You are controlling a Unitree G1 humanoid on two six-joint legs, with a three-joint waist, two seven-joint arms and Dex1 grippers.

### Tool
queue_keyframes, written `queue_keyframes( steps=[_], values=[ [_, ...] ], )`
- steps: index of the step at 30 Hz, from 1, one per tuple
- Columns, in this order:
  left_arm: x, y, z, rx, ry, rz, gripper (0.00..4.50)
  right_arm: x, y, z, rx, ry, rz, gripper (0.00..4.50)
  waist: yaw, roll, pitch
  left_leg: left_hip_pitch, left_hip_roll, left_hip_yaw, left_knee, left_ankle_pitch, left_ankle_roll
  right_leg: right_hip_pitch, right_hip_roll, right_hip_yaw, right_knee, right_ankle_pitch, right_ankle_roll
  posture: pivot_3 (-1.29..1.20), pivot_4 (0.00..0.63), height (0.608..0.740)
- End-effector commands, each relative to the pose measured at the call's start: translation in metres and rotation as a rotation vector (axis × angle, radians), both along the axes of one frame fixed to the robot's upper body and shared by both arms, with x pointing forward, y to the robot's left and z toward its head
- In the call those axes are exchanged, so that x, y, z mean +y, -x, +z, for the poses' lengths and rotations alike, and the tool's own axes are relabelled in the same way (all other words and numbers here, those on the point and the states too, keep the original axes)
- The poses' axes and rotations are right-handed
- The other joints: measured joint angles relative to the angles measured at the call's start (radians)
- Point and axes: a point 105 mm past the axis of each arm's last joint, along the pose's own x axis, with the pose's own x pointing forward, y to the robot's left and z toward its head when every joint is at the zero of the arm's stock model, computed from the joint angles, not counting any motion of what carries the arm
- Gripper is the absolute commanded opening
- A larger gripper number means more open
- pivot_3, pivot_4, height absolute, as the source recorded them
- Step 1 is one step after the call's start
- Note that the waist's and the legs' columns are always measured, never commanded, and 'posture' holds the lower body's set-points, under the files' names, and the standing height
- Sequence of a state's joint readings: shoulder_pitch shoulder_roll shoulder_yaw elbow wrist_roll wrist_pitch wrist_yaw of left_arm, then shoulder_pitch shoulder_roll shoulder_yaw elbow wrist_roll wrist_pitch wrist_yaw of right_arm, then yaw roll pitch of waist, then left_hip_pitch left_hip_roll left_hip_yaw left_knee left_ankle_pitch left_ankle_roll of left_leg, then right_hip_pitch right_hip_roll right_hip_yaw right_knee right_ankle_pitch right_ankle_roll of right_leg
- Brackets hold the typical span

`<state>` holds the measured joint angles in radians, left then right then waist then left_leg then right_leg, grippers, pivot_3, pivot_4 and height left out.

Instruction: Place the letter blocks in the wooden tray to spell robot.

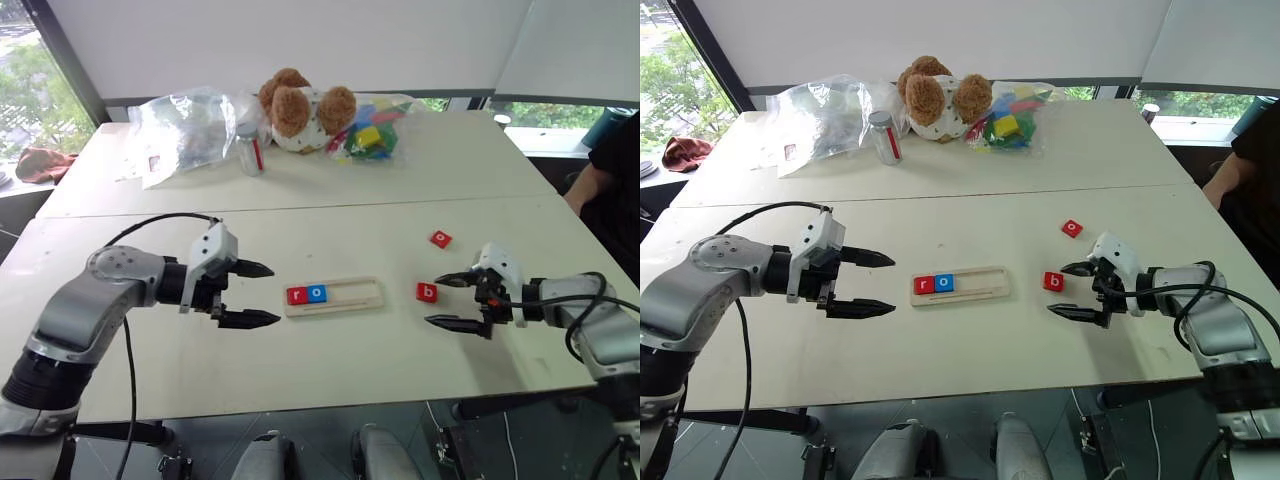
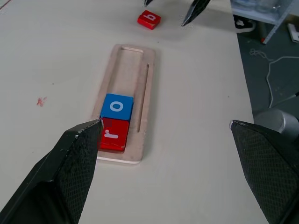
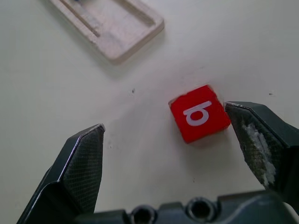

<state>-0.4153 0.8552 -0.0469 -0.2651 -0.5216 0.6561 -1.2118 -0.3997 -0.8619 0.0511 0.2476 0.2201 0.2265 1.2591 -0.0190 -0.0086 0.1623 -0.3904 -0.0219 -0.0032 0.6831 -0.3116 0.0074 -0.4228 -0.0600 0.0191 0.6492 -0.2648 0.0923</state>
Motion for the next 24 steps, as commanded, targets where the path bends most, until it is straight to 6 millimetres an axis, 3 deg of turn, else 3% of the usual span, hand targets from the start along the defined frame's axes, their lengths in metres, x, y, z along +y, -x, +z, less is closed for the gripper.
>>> queue_keyframes(
  steps=[1,6,7,9,13,15,17,21,24],
  values=[
    [0.003,0.002,0.012,-0.028,0.034,0.029,4.50,-0.003,-0.010,0.001,-0.013,0.007,0.034,4.46,0.002,0.000,0.000,0.000,0.000,0.000,0.000,0.000,0.000,0.000,0.000,0.000,0.000,0.000,0.000,0.00,0.150,0.740],
    [0.007,0.003,0.011,-0.034,0.023,0.059,4.50,-0.003,-0.013,-0.009,0.004,0.012,0.055,4.46,0.010,0.000,0.000,-0.001,-0.001,-0.001,0.000,0.000,-0.001,-0.001,-0.002,-0.001,0.000,0.000,0.000,0.00,0.150,0.740],
    [0.008,0.003,0.010,-0.034,0.019,0.063,4.50,-0.003,-0.014,-0.011,0.005,0.014,0.058,4.24,0.008,0.000,0.000,-0.001,-0.001,-0.001,0.000,0.000,-0.001,0.000,-0.002,0.000,-0.001,0.000,0.000,0.00,0.150,0.740],
    [0.008,0.003,0.009,-0.037,0.013,0.067,4.50,-0.002,-0.015,-0.012,-0.001,0.011,0.058,3.71,0.006,0.000,0.000,-0.001,-0.001,-0.001,0.000,0.000,-0.001,0.000,-0.003,0.000,-0.001,0.000,0.000,0.00,0.150,0.740],
    [0.007,0.003,0.008,-0.041,0.014,0.070,4.50,-0.002,-0.015,-0.013,-0.005,0.008,0.068,1.57,0.007,0.000,0.000,-0.001,-0.001,-0.001,0.000,0.001,-0.002,-0.001,-0.003,0.000,0.000,0.000,0.000,0.00,0.150,0.740],
    [0.008,0.002,0.008,-0.043,0.011,0.073,4.50,0.001,-0.016,-0.009,-0.018,0.002,0.072,1.17,0.007,0.000,0.000,-0.001,-0.001,-0.001,0.000,0.001,-0.002,-0.001,-0.003,0.000,0.000,0.000,0.000,0.00,0.150,0.740],
    [0.013,0.000,0.006,-0.043,-0.005,0.083,4.50,0.013,-0.018,0.002,-0.031,-0.024,0.097,1.17,0.006,0.000,0.000,-0.001,-0.001,-0.001,0.000,0.001,-0.002,-0.001,-0.003,0.000,0.000,0.000,0.000,0.00,0.150,0.740],
    [0.031,-0.004,-0.001,-0.031,-0.069,0.114,4.50,0.058,-0.017,0.032,-0.030,-0.087,0.226,1.17,-0.004,0.002,0.001,-0.001,-0.001,-0.001,0.000,0.001,-0.002,-0.002,-0.003,0.001,0.000,0.000,0.000,0.00,0.150,0.740],
    [0.039,-0.004,-0.011,-0.018,-0.108,0.109,4.50,0.089,-0.014,0.037,-0.010,-0.062,0.329,1.17,0.000,0.003,0.001,-0.001,0.000,-0.001,-0.001,0.001,-0.002,-0.003,-0.002,0.001,0.001,0.000,0.000,0.00,0.150,0.740]
  ],
)
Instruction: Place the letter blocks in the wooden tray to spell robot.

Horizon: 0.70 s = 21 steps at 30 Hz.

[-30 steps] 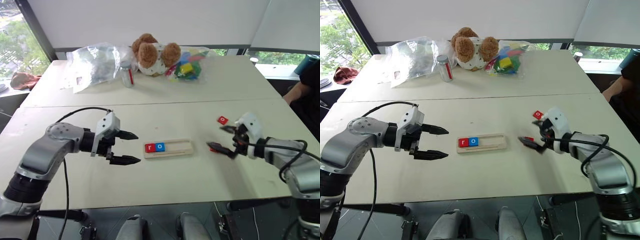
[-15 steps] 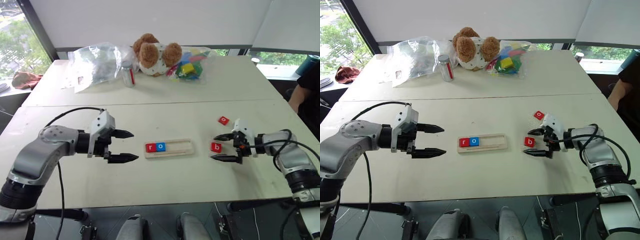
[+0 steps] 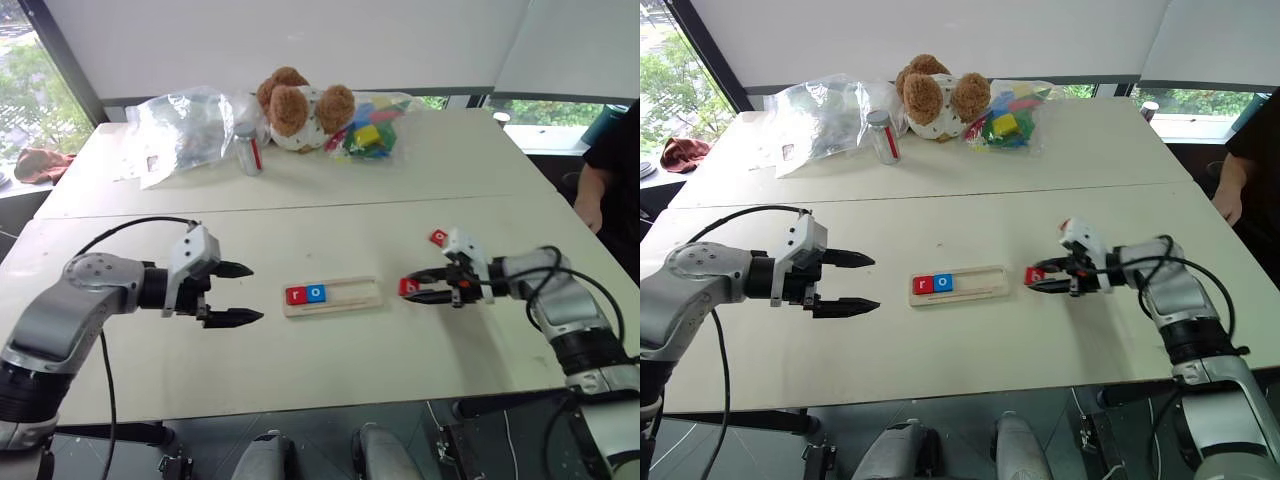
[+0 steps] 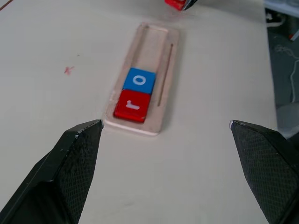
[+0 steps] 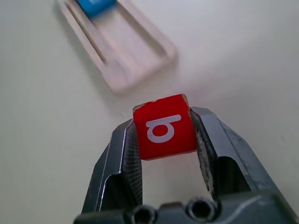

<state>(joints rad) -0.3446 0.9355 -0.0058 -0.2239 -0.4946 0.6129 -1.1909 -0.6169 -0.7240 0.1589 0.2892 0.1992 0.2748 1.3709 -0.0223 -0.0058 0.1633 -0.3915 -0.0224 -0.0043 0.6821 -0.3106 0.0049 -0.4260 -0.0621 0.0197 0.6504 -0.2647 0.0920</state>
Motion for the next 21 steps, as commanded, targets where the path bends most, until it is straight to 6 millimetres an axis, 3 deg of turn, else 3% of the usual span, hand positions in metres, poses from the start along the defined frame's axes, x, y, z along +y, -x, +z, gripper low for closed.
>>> queue_keyframes(
  steps=[1,9,21],
  values=[
    [0.008,0.001,-0.004,-0.011,-0.039,-0.010,4.50,0.035,0.002,0.016,-0.042,0.020,0.127,1.17,0.005,0.000,0.000,0.000,0.000,0.000,0.000,0.000,0.000,0.000,0.000,-0.001,0.000,0.000,0.000,0.00,0.150,0.740],
    [0.001,0.003,-0.014,-0.015,-0.045,-0.017,4.50,0.075,-0.013,0.000,-0.039,0.098,0.211,1.17,0.012,-0.001,0.000,-0.003,-0.003,0.000,0.001,0.000,0.000,0.000,-0.003,-0.002,-0.002,0.000,0.000,0.00,0.150,0.740],
    [-0.004,0.005,-0.016,-0.023,-0.018,0.002,4.50,0.088,-0.029,-0.007,-0.041,0.125,0.246,1.17,0.004,-0.001,0.000,-0.003,-0.002,0.000,0.000,0.001,-0.003,-0.002,-0.002,-0.002,-0.001,0.000,0.000,0.00,0.150,0.740]
  ],
)
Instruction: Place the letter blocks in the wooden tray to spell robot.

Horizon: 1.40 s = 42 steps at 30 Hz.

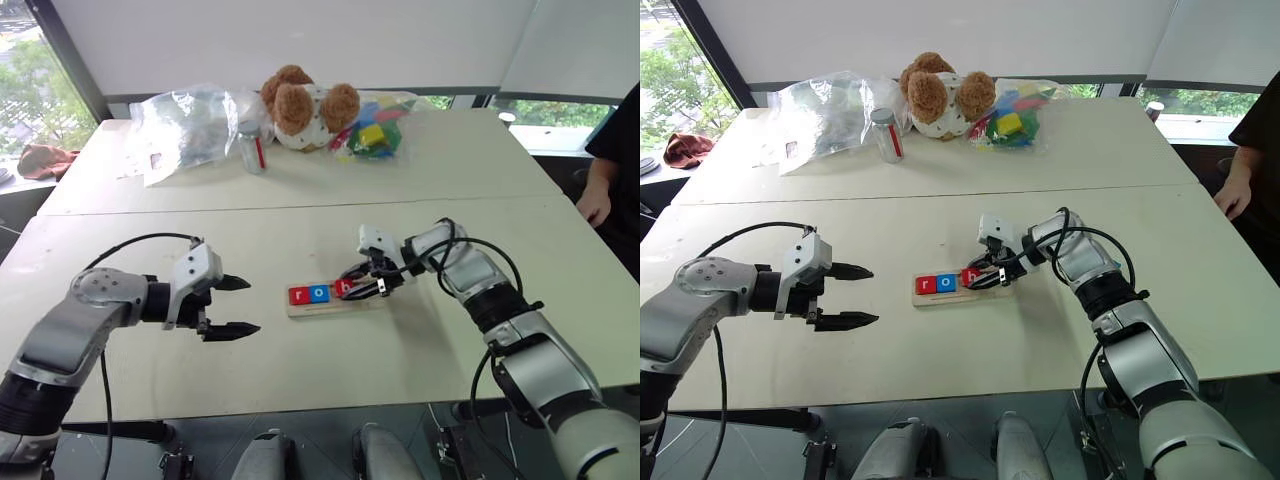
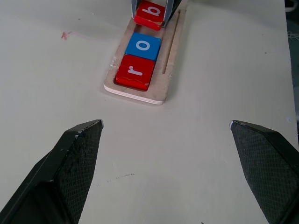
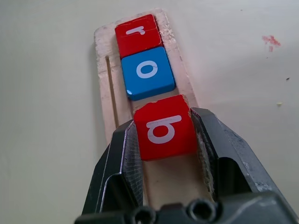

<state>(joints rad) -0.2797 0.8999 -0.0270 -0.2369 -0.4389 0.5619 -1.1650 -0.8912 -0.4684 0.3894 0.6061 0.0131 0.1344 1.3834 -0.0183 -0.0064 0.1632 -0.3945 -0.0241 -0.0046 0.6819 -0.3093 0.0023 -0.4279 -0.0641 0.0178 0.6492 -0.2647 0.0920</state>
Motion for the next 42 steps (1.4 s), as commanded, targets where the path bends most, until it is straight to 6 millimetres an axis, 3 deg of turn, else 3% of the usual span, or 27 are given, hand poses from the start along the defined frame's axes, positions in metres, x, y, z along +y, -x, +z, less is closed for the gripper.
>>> queue_keyframes(
  steps=[1,17,24,42],
  values=[
    [-0.002,0.000,0.004,-0.025,0.003,-0.004,4.50,0.008,-0.004,0.012,-0.040,-0.022,0.027,1.17,0.000,0.000,0.000,0.000,0.000,0.000,0.000,0.000,0.000,0.000,0.000,0.000,0.000,0.000,0.000,0.00,0.150,0.740],
    [-0.006,-0.004,0.008,-0.046,0.032,0.011,4.50,0.013,0.001,0.008,-0.019,-0.032,0.067,1.17,0.000,0.000,0.000,0.000,0.000,0.000,0.000,0.001,-0.002,0.000,0.000,0.000,0.000,0.000,0.000,0.00,0.150,0.740],
    [-0.006,-0.005,0.008,-0.051,0.033,0.014,4.50,0.013,0.002,0.006,-0.032,-0.014,0.086,4.44,0.000,0.000,0.000,0.000,0.000,0.000,0.000,0.001,-0.002,0.000,0.000,0.000,0.000,0.000,0.000,0.00,0.150,0.740],
    [-0.008,-0.009,0.004,-0.063,0.028,0.012,4.50,0.007,0.015,0.009,0.012,-0.022,0.107,4.44,0.002,0.000,0.000,0.000,0.000,0.000,0.000,0.001,-0.002,0.000,0.000,0.000,0.000,0.000,0.000,0.00,0.150,0.740]
  ],
)
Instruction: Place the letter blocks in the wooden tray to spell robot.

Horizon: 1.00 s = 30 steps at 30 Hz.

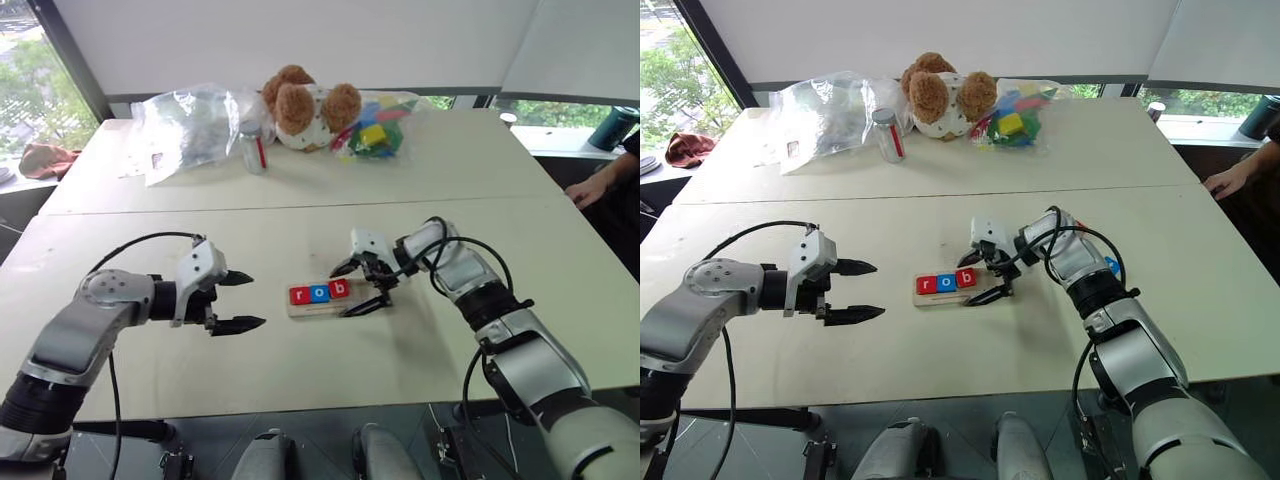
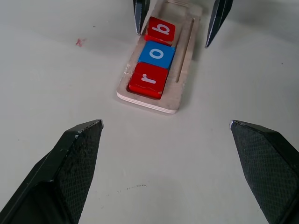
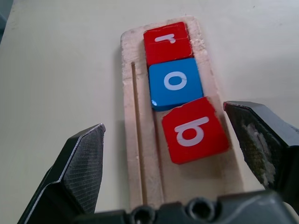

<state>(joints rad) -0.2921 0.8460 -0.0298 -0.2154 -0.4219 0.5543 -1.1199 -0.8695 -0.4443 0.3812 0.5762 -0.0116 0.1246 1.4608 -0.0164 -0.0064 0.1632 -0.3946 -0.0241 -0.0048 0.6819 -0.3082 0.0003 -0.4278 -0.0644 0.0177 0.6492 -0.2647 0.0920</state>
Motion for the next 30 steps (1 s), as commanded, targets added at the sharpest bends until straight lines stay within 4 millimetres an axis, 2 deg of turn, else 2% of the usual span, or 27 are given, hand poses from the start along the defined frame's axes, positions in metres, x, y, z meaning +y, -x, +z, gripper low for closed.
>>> queue_keyframes(
  steps=[1,11,13,16,20,24,26,27,30],
  values=[
    [-0.003,-0.001,0.007,-0.039,-0.009,-0.026,4.50,0.000,0.005,0.013,-0.014,-0.031,0.020,4.44,0.000,0.000,0.000,0.000,0.000,0.000,0.000,0.000,0.000,0.000,0.000,0.000,0.000,0.000,0.000,0.00,0.150,0.740],
    [-0.006,-0.005,0.004,-0.045,-0.013,-0.037,4.50,0.000,0.012,0.014,-0.016,-0.033,0.005,4.44,0.000,0.000,0.000,0.000,0.000,0.000,0.000,-0.001,0.002,0.000,0.000,0.000,0.000,0.000,0.000,0.00,0.150,0.740],
    [-0.007,-0.006,0.004,-0.045,-0.014,-0.039,4.50,0.000,0.011,0.013,-0.029,-0.033,-0.009,4.44,0.000,0.000,0.000,0.000,0.000,0.000,0.000,-0.001,0.002,0.000,0.000,0.000,0.000,0.000,0.000,0.00,0.150,0.740],
    [-0.009,-0.006,0.004,-0.047,-0.010,-0.044,4.50,-0.003,-0.004,0.018,-0.099,-0.055,-0.097,4.44,0.000,0.000,0.000,0.000,0.000,0.000,0.000,-0.001,0.002,0.000,0.000,0.000,0.000,0.000,0.000,0.00,0.150,0.740],
    [-0.010,-0.006,0.004,-0.051,-0.006,-0.046,4.50,-0.015,-0.007,0.029,-0.155,-0.080,-0.160,4.44,0.003,0.000,0.000,0.000,0.000,0.000,0.000,-0.001,0.002,0.000,0.000,0.000,0.000,0.000,0.000,0.00,0.150,0.740],
    [-0.014,-0.004,0.012,-0.068,0.016,-0.059,4.50,-0.039,-0.020,0.057,-0.234,-0.168,-0.360,4.44,0.004,0.000,0.000,-0.001,0.000,0.000,0.000,-0.001,0.002,0.000,0.000,0.000,0.000,0.000,0.000,0.00,0.150,0.740],
    [-0.019,-0.002,0.020,-0.089,0.037,-0.073,4.50,-0.066,-0.035,0.079,-0.310,-0.236,-0.602,4.44,0.004,0.000,0.000,-0.001,0.000,0.000,0.000,-0.001,0.002,0.000,0.000,0.000,0.000,0.000,0.000,0.00,0.150,0.740],
    [-0.021,-0.001,0.023,-0.096,0.043,-0.078,4.50,-0.076,-0.039,0.085,-0.335,-0.256,-0.686,4.44,0.005,0.000,0.000,-0.001,0.000,0.000,0.000,-0.002,0.003,0.000,-0.001,0.000,0.000,0.000,0.000,0.00,0.150,0.740],
    [-0.035,0.005,0.036,-0.117,0.091,-0.123,4.50,-0.126,-0.043,0.099,-0.457,-0.324,-1.134,4.44,0.009,-0.001,0.000,-0.001,0.000,-0.001,0.000,-0.002,0.003,0.000,-0.001,0.000,0.000,0.000,0.000,0.00,0.150,0.740]
  ],
)
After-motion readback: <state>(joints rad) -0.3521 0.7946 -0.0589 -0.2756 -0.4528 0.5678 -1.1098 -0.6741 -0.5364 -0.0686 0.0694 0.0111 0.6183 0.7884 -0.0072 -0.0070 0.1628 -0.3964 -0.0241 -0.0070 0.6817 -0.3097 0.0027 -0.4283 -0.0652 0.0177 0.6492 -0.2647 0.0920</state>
